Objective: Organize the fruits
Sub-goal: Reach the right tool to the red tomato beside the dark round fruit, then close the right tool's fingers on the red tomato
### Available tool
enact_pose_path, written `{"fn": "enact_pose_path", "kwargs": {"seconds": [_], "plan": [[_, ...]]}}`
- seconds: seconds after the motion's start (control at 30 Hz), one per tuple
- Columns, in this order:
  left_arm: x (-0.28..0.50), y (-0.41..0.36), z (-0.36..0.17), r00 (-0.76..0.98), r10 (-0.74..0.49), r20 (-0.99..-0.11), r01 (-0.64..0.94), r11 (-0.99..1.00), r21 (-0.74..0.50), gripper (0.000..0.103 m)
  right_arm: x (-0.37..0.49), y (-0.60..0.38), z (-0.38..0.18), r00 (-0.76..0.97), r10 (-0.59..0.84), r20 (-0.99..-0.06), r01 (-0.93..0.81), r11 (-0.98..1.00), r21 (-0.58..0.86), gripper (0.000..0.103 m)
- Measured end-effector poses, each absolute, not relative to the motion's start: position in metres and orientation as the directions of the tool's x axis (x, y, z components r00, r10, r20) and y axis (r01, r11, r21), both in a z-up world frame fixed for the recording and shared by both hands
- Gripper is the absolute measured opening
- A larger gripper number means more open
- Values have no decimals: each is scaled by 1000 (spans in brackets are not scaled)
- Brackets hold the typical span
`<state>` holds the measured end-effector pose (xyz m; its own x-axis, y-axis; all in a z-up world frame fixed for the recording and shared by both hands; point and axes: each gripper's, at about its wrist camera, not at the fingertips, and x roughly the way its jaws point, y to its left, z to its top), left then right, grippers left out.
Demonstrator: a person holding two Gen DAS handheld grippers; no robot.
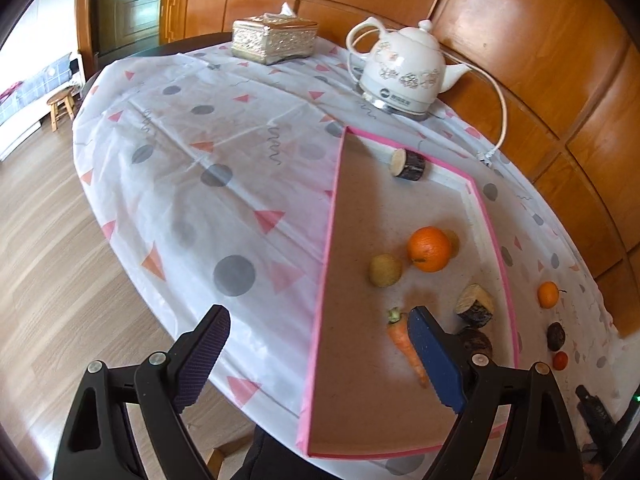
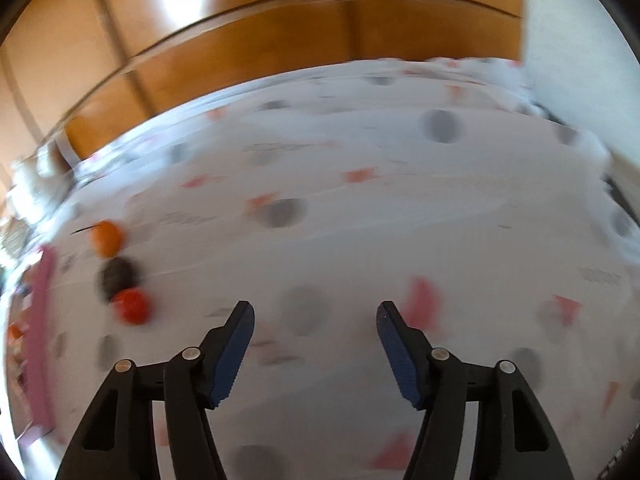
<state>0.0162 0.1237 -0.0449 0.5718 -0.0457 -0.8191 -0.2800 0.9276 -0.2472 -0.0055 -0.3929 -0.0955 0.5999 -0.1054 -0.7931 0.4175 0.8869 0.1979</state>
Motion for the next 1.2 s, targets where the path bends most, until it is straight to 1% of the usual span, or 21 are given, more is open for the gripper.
{"fn": "enact_pose_path", "kwargs": {"seconds": [0.2,0.3,0.47,0.5,0.53,0.67,1.0,1.2], "plan": [[14,128,-47,563,-37,-826,-301,921,-247,90,26,-339,-82,624,56,-780,193,955,223,62],[13,128,-47,564,-35,-825,-299,923,-243,90,42,-317,-84,605,76,-793,130,973,192,62],[14,128,-47,561,-36,-827,-299,923,-243,90,54,-302,-91,577,81,-813,100,981,168,62],[14,128,-48,560,-37,-828,-298,923,-243,90,56,-301,-93,570,80,-818,100,981,166,60],[14,128,-48,558,-36,-829,-298,924,-241,90,58,-300,-95,561,82,-824,97,982,164,52],[15,126,-49,555,-33,-831,-293,928,-232,90,64,-297,-99,553,57,-831,89,988,126,31],[13,120,-48,550,-25,-835,-290,932,-219,90,63,-296,-100,574,53,-817,75,990,116,31],[9,127,-50,544,-20,-839,-331,914,-236,90,60,-292,-100,584,30,-811,73,993,90,31]]}}
